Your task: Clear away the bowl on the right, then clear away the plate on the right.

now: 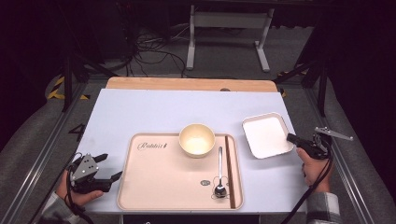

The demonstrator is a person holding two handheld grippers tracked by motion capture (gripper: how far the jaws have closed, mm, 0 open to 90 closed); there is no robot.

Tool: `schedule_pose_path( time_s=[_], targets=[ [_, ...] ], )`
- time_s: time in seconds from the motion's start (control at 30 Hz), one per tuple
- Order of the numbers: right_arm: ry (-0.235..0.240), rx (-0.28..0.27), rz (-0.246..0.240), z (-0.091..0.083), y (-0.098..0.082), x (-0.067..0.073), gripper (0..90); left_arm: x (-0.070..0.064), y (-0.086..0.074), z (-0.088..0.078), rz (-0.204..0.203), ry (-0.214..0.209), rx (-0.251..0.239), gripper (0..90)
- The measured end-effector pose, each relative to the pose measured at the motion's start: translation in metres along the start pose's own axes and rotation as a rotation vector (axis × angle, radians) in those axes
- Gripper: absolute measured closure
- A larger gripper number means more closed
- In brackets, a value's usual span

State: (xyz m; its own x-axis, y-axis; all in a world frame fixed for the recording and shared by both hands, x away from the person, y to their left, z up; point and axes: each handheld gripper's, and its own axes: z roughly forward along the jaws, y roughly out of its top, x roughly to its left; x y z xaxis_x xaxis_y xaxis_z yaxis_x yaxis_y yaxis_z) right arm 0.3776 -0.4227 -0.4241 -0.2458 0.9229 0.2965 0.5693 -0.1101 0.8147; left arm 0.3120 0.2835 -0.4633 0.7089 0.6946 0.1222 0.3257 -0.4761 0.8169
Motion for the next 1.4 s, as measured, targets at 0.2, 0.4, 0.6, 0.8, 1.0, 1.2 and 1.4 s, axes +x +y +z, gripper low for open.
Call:
schedule_pose_path(
  time_s=[0.2, 0.4, 0.6, 0.8, 1.0, 1.2, 1.4],
  targets=[
    [0.024, -0.033, -0.003, -0.004, 0.003, 0.004, 89.8, 0.000, 0.001, 0.001, 0.005, 0.001, -0.002, 17.6],
    [0.039, -0.051, -0.010, -0.007, 0.005, 0.008, 89.8, -0.001, 0.000, 0.000, 0.002, 0.000, 0.004, 17.6],
    [0.059, -0.073, -0.011, -0.009, 0.007, 0.012, 89.8, -0.001, 0.001, 0.001, 0.008, 0.005, 0.010, 17.6],
    [0.062, -0.084, -0.003, -0.011, 0.006, 0.011, 89.8, -0.001, 0.002, 0.004, 0.007, -0.001, 0.014, 17.6],
    [0.083, -0.101, -0.007, -0.014, 0.009, 0.017, 89.8, -0.002, 0.001, 0.002, 0.007, 0.004, 0.011, 17.6],
    [0.123, -0.117, -0.038, -0.019, 0.013, 0.030, 89.8, -0.003, 0.002, 0.001, 0.011, 0.007, 0.013, 17.6],
    [0.168, -0.128, -0.068, -0.020, 0.017, 0.048, 89.8, -0.003, 0.002, 0.001, 0.014, 0.004, 0.013, 17.6]
  ],
)
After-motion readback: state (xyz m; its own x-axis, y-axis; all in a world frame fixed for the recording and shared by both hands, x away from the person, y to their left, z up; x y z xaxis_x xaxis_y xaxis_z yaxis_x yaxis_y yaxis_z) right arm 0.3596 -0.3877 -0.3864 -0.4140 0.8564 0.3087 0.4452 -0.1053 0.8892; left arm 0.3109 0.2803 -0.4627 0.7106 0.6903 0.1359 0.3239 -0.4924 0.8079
